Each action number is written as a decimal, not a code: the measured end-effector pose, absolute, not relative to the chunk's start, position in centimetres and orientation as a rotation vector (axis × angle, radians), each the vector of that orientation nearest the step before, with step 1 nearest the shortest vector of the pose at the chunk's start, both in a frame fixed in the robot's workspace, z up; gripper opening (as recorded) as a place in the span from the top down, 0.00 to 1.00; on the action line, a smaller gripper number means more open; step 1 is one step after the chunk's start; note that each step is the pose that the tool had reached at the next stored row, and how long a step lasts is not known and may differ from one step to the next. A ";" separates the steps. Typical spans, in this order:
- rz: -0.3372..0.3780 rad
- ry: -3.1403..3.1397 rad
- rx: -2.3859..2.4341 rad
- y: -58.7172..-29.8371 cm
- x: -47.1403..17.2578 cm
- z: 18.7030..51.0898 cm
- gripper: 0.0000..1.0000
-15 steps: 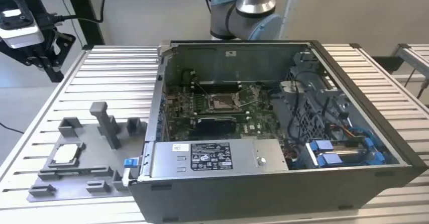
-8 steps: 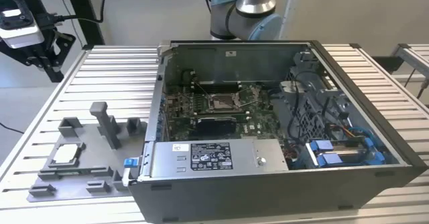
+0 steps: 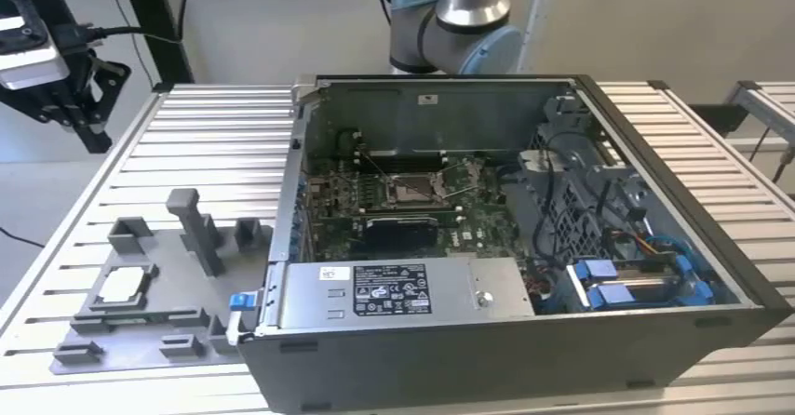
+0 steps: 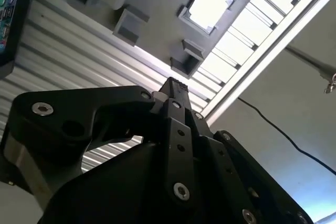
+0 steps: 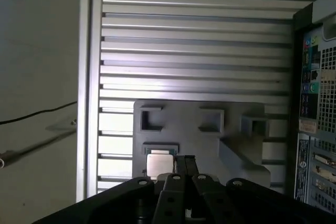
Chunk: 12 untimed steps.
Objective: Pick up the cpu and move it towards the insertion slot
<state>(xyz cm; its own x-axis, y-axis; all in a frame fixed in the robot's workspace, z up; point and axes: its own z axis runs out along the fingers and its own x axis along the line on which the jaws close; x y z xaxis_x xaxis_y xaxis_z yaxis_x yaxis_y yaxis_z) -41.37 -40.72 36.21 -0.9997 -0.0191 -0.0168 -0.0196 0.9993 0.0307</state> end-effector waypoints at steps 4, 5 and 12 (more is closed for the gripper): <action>0.048 3.117 -0.030 -41.1 -42.5 36.1 1.00; 0.048 3.116 -0.031 -41.3 -42.7 36.1 1.00; 0.048 3.113 -0.030 -42.9 -43.1 35.9 1.00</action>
